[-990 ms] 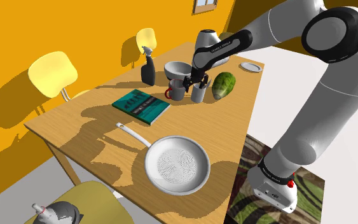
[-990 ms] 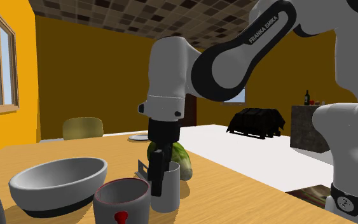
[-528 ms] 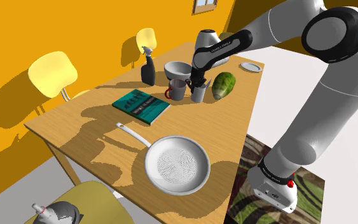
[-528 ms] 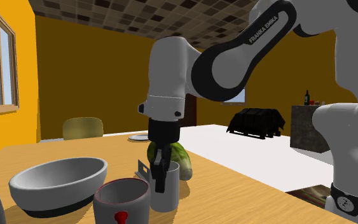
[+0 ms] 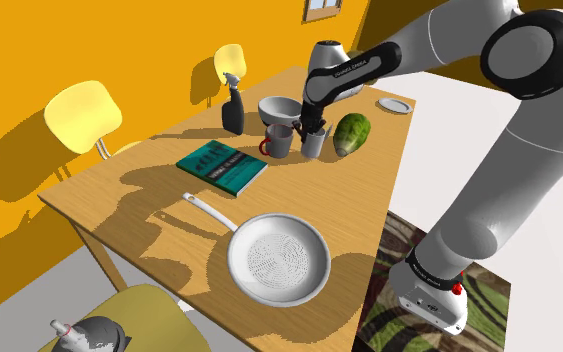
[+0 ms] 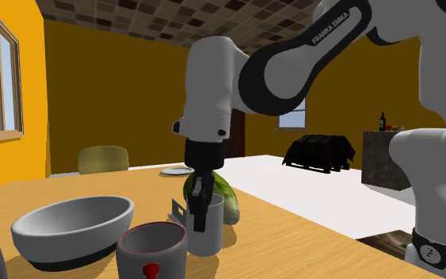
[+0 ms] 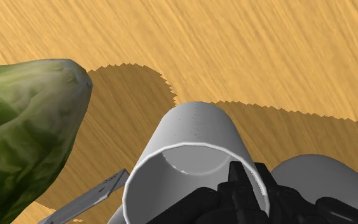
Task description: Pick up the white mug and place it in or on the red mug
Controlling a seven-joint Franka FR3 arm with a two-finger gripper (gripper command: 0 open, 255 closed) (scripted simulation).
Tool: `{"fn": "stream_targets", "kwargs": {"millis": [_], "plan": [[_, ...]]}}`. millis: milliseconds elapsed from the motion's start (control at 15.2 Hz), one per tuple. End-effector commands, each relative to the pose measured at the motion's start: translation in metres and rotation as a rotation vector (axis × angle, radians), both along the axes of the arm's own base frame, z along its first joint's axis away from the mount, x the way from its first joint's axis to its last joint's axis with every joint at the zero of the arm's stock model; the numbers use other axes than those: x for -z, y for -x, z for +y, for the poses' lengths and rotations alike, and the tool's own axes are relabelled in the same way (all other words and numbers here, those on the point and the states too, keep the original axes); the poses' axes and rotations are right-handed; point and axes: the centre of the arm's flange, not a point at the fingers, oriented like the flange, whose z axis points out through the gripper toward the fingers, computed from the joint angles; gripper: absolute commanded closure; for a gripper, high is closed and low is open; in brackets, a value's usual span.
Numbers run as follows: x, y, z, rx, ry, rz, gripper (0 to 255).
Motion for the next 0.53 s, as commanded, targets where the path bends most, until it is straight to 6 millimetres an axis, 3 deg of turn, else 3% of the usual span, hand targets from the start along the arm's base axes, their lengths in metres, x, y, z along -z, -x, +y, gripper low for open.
{"fn": "stream_targets", "kwargs": {"millis": [0,462], "plan": [[-0.011,-0.001,0.001,0.000,0.000,0.000,255],[-0.047,-0.001,0.001,0.000,0.000,0.000,255]]}}
